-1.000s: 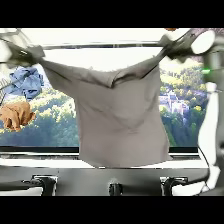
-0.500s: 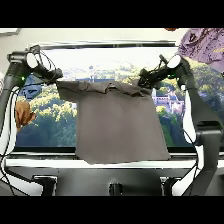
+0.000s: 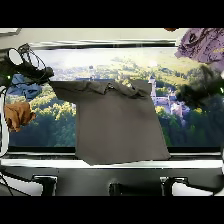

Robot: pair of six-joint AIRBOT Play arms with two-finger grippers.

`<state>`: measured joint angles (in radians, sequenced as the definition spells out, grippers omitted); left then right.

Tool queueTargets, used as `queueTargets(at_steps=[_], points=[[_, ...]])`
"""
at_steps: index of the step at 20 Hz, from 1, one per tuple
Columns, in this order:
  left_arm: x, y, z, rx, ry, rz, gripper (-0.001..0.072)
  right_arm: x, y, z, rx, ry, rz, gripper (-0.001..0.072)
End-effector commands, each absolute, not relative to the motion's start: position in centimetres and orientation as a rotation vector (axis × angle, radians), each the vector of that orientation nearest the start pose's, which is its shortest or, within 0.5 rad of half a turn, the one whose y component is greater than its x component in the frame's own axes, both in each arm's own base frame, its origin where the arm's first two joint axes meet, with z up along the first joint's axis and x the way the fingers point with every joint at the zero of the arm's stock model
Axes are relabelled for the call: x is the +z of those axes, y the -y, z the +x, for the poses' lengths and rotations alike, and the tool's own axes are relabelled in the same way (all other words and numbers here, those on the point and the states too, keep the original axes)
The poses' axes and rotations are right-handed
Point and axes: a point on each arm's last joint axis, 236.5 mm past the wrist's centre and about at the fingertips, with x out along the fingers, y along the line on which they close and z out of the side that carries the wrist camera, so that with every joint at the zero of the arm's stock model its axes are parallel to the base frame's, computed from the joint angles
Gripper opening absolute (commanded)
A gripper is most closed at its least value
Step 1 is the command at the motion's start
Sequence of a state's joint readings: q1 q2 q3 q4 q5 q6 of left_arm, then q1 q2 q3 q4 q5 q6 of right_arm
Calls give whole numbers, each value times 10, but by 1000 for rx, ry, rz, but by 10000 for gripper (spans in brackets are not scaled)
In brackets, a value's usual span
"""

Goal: Fold the clothes and pants, and hang the long-sleeved shirts on hangers.

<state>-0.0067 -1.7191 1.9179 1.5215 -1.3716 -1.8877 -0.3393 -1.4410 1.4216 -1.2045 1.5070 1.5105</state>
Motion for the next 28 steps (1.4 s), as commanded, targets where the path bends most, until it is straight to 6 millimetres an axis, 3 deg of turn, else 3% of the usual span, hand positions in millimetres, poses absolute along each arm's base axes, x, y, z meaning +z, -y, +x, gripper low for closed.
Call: queueTargets(at_steps=[1,3,5,7,18,21,23,25,28], points=[[73,21,512,118,-1180,-339,19,-20,43,279,15,-1558,620,491],[73,21,512,118,-1181,-339,19,-53,22,235,39,-1672,654,491],[73,21,512,118,-1181,-339,19,-74,0,211,80,-1731,721,491],[73,21,512,118,-1181,-339,19,-88,-7,195,83,-1763,734,485],[73,21,512,118,-1181,-339,20,-111,-6,191,45,-1732,718,476],[73,21,512,118,-1181,-340,20,-120,-16,182,40,-1738,759,395],[73,21,512,118,-1181,-340,20,-121,-19,182,44,-1735,773,265],[73,21,512,118,-1181,-340,19,-117,-27,194,92,-1682,808,51],[73,21,512,118,-1180,-340,20,-103,-26,228,102,-1573,848,32]])
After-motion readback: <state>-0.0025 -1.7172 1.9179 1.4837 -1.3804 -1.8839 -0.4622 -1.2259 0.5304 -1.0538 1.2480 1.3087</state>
